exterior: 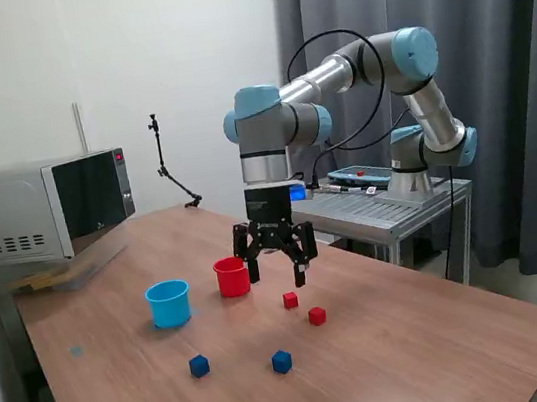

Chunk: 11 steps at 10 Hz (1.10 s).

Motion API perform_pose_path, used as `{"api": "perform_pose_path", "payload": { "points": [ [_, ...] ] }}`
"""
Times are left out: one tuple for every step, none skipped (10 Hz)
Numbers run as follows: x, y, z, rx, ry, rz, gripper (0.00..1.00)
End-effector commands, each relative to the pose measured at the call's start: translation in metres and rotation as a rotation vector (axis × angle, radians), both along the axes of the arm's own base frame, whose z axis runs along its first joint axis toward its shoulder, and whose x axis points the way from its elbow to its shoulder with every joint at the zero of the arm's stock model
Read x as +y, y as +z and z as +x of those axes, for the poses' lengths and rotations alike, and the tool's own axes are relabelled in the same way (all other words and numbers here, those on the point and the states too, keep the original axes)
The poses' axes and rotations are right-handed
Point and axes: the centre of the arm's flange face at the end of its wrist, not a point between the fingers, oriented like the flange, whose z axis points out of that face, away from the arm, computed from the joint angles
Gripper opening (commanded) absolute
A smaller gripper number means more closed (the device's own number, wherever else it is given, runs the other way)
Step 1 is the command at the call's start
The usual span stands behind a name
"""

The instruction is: Place red objects in the red bin, and blue objects in the blue bin.

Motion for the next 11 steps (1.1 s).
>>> {"api": "perform_pose_path", "payload": {
  "points": [
    [0.0, -0.017, -0.016, 0.004, 0.0, -0.001, 1.0],
    [0.001, -0.03, -0.022, -0.002, 0.0, -0.007, 1.0],
    [-0.002, -0.05, -0.026, -0.021, 0.003, -0.033, 1.0],
    [-0.004, -0.062, -0.025, -0.035, 0.005, -0.034, 1.0],
    [-0.002, -0.063, -0.025, -0.037, 0.003, -0.034, 1.0],
    [-0.002, -0.069, -0.026, -0.043, 0.003, -0.034, 1.0],
    [-0.002, -0.077, -0.028, -0.048, 0.013, -0.031, 1.0],
    [-0.002, -0.077, -0.029, -0.042, 0.054, -0.026, 1.0],
    [-0.001, -0.074, -0.031, -0.043, 0.079, -0.021, 1.0],
    [0.002, -0.077, -0.03, -0.064, 0.075, -0.009, 1.0],
    [0.002, -0.082, -0.029, -0.075, 0.062, -0.009, 1.0]
  ]
}}
